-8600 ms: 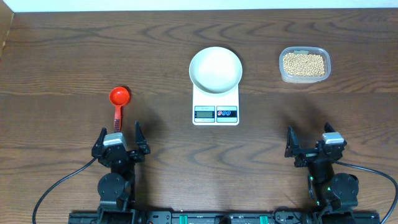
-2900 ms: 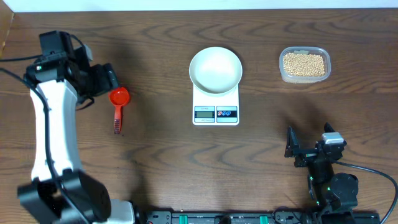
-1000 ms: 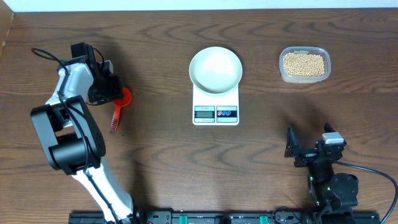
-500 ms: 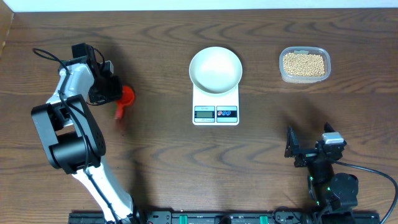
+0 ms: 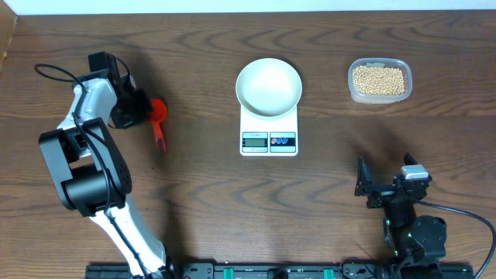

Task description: Scoop item into bowl and weigh 50g on scale

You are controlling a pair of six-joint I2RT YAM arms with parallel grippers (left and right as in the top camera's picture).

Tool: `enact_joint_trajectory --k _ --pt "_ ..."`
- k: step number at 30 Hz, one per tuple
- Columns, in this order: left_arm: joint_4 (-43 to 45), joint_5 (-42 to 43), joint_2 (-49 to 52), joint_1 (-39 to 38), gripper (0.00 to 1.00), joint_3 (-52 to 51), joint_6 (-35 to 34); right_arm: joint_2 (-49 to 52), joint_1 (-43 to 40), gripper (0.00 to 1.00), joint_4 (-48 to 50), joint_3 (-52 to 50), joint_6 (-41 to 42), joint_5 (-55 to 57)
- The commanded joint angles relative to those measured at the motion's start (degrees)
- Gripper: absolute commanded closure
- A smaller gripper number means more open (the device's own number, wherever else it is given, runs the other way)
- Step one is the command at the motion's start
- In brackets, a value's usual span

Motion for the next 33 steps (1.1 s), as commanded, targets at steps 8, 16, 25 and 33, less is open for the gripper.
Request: enact_joint_trajectory --k 8,16,25,33 --pt "4.00 11.47 -8.48 0.02 0.93 7.34 -24.61 -0.04 -0.33 0.01 0.04 -0.22 -0.46 0.48" --pt "9.14 18.23 -14.47 -0.96 0.93 7.34 -38.64 -0.04 -0.33 0.01 0.04 -0.22 -0.46 0.48" --pt "15.04 19.80 -16.09 -6.32 0.93 7.34 -47.54 -0.04 -0.35 0.01 2.86 -0.22 -0.74 2.97" --pt "22.25 19.78 -16.09 -11.93 0.93 7.34 -47.80 -0.02 -0.35 0.01 8.33 -0.04 -0.70 -3.34"
